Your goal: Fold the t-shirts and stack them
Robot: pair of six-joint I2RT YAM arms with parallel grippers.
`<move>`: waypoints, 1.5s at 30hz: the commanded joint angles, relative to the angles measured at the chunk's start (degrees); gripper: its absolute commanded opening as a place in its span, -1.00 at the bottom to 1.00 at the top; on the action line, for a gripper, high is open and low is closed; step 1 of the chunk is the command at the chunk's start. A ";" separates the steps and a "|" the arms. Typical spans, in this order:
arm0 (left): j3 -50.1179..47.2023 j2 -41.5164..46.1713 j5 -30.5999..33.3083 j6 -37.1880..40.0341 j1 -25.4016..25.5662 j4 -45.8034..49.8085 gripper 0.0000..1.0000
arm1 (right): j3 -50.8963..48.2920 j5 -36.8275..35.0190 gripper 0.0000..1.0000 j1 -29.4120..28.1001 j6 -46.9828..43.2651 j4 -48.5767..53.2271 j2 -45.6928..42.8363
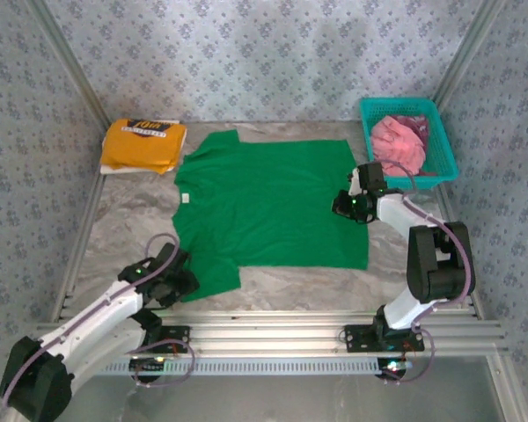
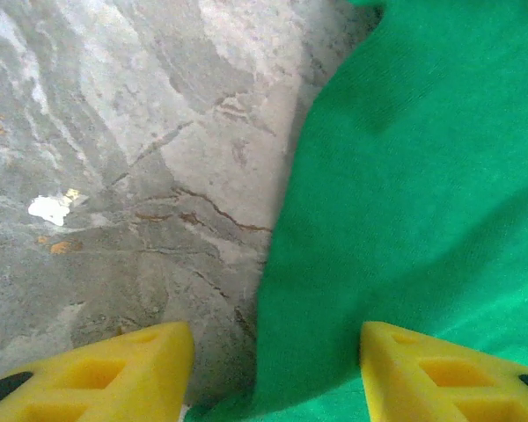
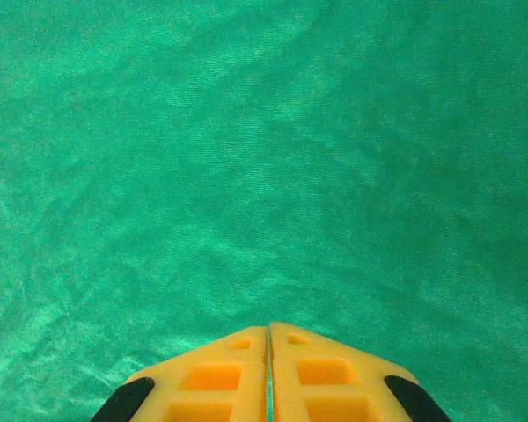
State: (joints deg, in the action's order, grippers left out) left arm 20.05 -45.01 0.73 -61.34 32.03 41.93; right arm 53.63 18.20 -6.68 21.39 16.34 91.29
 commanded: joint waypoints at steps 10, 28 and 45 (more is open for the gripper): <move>-3.77 1.43 -2.08 0.08 1.00 -3.92 -0.20 | -0.19 -0.16 -0.74 -0.36 0.97 -0.19 -0.91; -4.66 -1.14 -3.16 0.18 1.67 -11.91 -0.90 | -0.10 0.90 -0.71 0.26 1.21 -0.85 0.56; 8.28 -2.08 -4.18 4.32 -2.67 -2.07 -1.00 | -9.30 -0.66 -0.52 5.15 7.96 16.47 -14.43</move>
State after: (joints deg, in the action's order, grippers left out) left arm 27.18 -47.31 -1.37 -58.61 30.30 36.80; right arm 47.27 18.57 -3.42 25.61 23.24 82.19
